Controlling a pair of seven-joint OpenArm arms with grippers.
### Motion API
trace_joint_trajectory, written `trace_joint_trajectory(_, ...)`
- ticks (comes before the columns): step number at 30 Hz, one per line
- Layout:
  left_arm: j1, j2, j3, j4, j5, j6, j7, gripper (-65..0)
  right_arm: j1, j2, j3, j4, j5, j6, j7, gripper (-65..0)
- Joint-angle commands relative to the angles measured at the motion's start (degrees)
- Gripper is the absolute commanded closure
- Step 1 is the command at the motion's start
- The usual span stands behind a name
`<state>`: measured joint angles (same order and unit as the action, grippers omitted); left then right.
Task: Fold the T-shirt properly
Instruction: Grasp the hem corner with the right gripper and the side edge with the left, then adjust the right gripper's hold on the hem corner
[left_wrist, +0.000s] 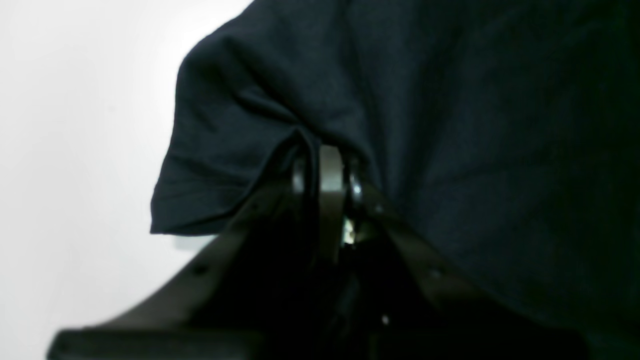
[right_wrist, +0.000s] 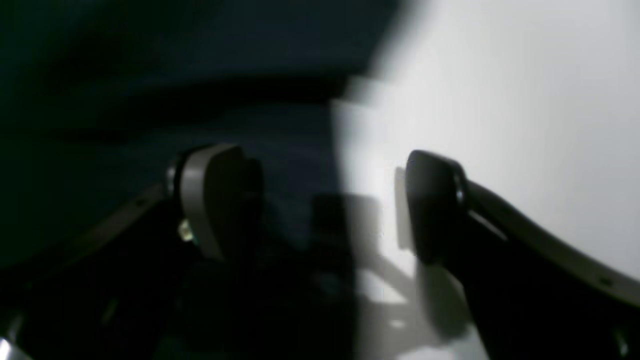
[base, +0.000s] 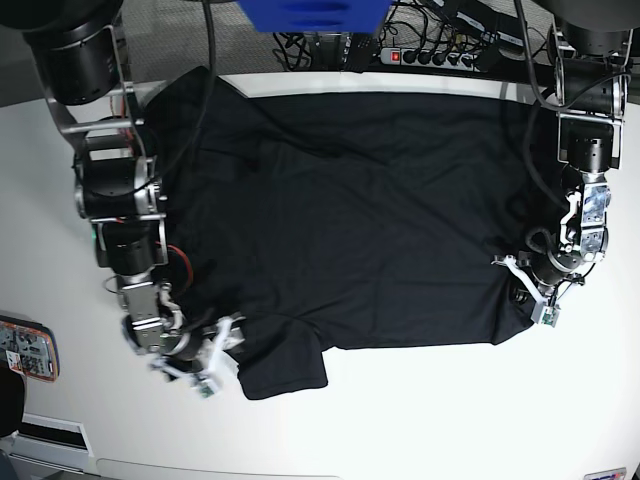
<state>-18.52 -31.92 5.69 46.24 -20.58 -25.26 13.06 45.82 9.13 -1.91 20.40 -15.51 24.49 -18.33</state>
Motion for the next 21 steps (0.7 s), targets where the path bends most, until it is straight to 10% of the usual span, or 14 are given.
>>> trace_joint_trajectory(1,-0.2,-0.4,0.1,0.2,0.8,-0.5,2.5,0.0,1.7,0.8,0.0,1.0,0.5,-0.1,1.2,-47.8)
trace_joint_trajectory(21,-0.2,-0.6,0.0,0.2,0.9,-0.5,2.5,0.0,-1.3,0.4,0.4,1.4,0.5,-0.4,-0.7,-47.8)
